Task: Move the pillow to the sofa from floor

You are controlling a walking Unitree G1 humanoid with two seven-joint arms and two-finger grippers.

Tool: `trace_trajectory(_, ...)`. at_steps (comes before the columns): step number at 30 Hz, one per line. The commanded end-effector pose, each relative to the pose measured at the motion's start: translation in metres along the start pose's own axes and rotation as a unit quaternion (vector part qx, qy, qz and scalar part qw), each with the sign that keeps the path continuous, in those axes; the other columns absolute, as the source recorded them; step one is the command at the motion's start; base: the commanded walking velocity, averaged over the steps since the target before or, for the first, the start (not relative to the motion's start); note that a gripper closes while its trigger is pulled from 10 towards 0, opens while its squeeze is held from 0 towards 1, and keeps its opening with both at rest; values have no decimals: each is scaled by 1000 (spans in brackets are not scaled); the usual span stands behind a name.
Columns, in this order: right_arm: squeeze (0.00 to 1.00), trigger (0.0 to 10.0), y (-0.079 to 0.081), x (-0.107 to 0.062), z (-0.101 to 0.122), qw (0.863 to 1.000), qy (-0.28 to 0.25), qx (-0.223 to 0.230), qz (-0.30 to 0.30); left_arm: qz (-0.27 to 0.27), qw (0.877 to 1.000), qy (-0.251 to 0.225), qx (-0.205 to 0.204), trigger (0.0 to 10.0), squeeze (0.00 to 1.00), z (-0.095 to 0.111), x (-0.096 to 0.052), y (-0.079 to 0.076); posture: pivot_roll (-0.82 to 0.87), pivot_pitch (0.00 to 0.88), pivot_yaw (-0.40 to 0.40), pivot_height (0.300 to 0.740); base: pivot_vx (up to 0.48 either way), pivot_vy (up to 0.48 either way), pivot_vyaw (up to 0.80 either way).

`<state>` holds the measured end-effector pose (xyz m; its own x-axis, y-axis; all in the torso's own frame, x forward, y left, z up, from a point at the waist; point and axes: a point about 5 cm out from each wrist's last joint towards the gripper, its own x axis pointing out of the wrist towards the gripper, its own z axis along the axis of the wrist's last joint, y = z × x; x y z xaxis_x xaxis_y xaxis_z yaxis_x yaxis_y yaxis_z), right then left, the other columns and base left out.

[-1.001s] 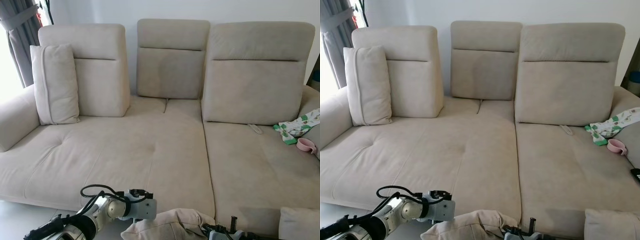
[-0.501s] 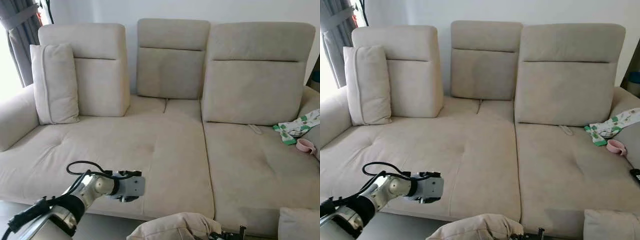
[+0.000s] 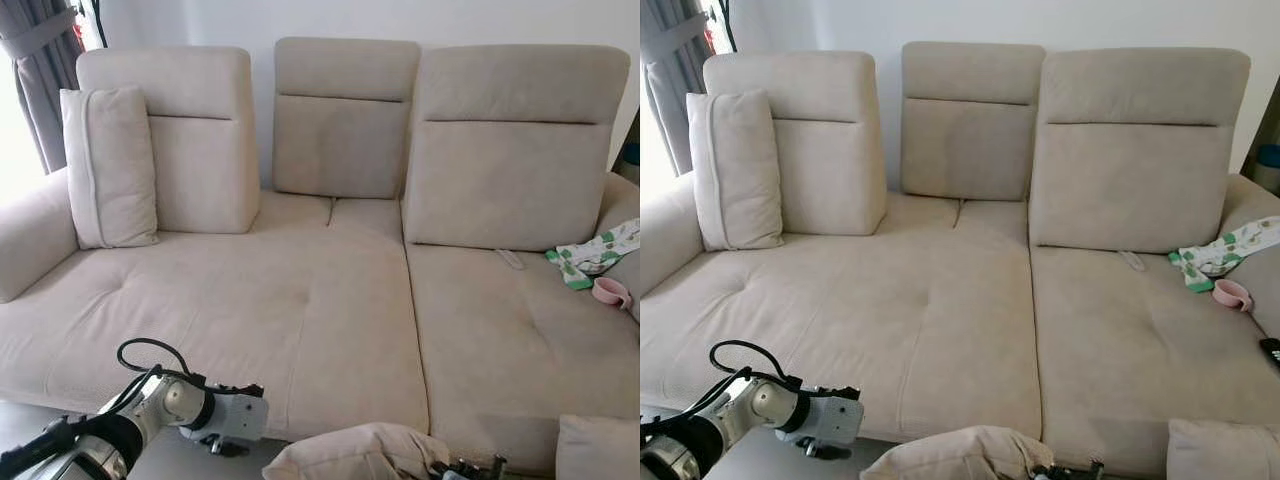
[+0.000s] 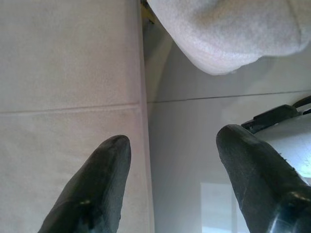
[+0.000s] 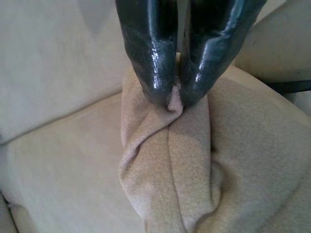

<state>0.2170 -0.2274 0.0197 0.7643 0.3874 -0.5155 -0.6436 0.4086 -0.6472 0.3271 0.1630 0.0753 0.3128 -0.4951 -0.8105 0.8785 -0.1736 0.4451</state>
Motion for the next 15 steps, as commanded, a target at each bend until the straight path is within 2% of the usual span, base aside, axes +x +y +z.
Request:
trace_trajectory(1, 0, 0, 8, -4, -10, 999, 29, 17, 4, -1, 1000, -6, -9, 10000, 0, -3, -4, -2, -110, 0, 31, 561, 0, 0, 0)
trace_trajectory(5, 0, 0, 4, -5, -10, 999, 34, 21, -9, -22, 1000, -5, -10, 10000, 0, -6, -6, -7, -115, 0, 31, 561, 0, 0, 0)
trace_trajectory(6, 0, 0, -2, -4, -9, 999, 34, 27, -23, -43, 999, -3, -9, 10000, 0, -9, -7, -14, -117, 0, 34, 561, 0, 0, 0)
trace_trajectory(9, 0, 0, -8, -2, -7, 998, 34, 35, -39, -49, 999, -4, -8, 10000, 0, -9, -7, -17, -115, 0, 36, 561, 0, 0, 0)
trace_trajectory(15, 0, 0, -22, 1, -4, 993, 38, 67, -92, -33, 999, -10, -2, 10000, 0, -6, -10, -12, -113, 0, 36, 561, 0, 0, 0)
